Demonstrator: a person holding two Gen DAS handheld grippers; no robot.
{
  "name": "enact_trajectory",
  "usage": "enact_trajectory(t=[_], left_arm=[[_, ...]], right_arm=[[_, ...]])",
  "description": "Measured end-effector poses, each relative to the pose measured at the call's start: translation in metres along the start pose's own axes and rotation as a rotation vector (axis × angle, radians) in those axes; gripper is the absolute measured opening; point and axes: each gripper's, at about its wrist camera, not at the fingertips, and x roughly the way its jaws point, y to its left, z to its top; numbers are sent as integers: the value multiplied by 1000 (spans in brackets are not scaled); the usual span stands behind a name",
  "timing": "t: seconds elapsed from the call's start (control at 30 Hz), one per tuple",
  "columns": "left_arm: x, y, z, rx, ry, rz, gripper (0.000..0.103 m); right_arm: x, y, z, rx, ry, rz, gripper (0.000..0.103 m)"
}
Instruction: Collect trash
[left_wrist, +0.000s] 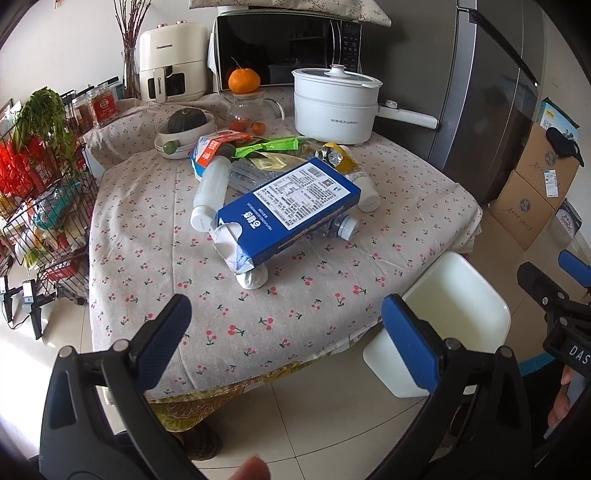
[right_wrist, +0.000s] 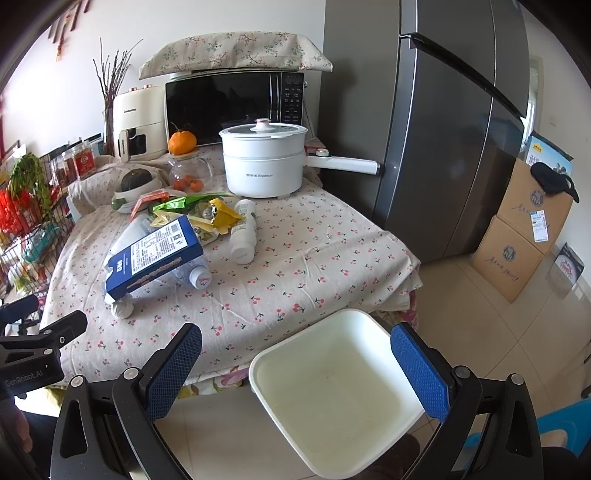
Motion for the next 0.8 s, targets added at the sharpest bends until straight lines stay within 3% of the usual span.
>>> enact_trajectory(t=[0.1,0.23,0.5,0.67,0.8], left_arm=[[2,2,6,-18,7,-36,102],[6,6,16,8,8,-25,102],[51,7,48,164,68,-18,102],[89,-25,41,429,63,119,102],[118,-40,32,539,82,219,94]], right_arm=[[1,1,1,-5,3,-4,103],[6,4,8,-24,22,-11,103],[26,24,55,-180,101,64,103],[58,26,85,-201,112,70,103],[90,13,80,-143,173,84,103]])
